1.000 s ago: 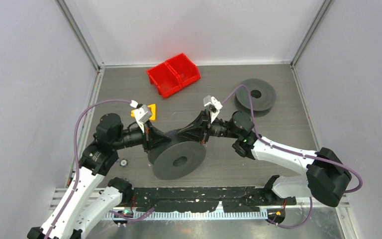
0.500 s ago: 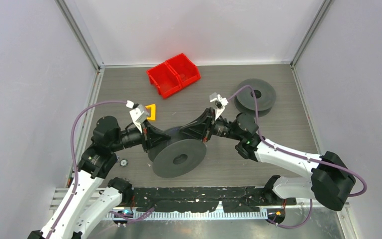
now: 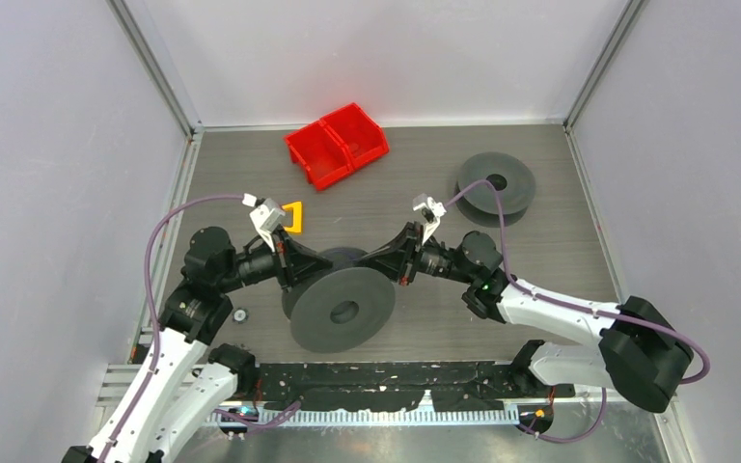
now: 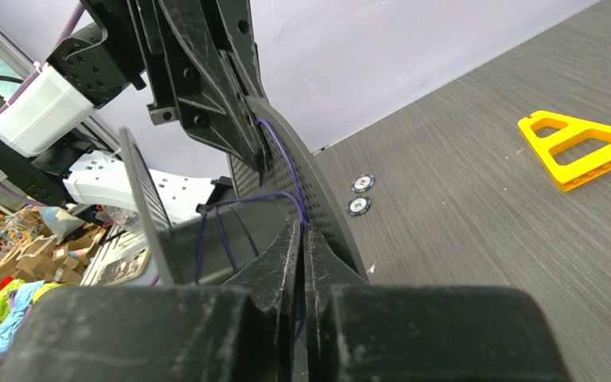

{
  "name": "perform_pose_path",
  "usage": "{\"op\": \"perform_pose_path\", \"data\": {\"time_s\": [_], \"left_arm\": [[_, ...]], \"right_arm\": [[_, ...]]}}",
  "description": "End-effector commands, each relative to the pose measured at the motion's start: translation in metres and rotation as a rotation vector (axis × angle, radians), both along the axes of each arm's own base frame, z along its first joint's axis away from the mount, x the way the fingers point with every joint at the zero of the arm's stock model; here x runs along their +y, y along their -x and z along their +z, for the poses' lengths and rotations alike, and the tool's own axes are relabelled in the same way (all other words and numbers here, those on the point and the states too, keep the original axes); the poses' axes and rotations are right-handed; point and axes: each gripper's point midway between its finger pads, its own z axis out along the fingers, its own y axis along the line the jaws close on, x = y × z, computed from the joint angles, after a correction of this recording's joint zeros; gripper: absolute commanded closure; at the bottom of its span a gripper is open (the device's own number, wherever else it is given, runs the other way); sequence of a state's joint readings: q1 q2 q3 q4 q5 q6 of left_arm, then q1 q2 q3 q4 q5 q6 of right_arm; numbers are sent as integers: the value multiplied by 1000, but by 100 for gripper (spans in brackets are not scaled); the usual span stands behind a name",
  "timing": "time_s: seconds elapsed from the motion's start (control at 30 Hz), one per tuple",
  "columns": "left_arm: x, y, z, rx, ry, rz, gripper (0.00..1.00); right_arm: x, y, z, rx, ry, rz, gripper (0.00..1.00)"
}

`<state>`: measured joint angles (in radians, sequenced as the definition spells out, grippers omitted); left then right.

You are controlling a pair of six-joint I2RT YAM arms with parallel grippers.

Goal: Wrap the cables
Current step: Wrap the cable around the cable reel.

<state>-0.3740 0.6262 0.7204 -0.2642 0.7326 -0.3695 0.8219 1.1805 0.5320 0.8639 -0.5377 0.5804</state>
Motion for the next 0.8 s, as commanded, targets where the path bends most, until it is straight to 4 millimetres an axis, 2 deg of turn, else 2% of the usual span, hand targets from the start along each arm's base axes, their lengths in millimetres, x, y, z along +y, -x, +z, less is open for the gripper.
{"op": "perform_pose_path", "data": {"time_s": [0.0, 0.33, 0.43, 0.6, 0.77], "left_arm": [[4, -26, 66, -178, 190, 106, 100], [7, -27, 60, -188, 167, 114, 100], [9, -27, 59, -198, 158, 120, 100], [9, -27, 56, -203, 139, 120, 100], [13, -28, 48, -197, 100, 142, 100]], "right_arm": [[2, 27, 4, -38, -58, 129, 89], [2, 27, 5, 14, -92, 156, 87], [-1, 24, 10, 31, -111, 128, 81], [-6, 17, 16, 36, -106, 59, 76], [-21, -3, 12, 103, -67, -101, 64]]}}
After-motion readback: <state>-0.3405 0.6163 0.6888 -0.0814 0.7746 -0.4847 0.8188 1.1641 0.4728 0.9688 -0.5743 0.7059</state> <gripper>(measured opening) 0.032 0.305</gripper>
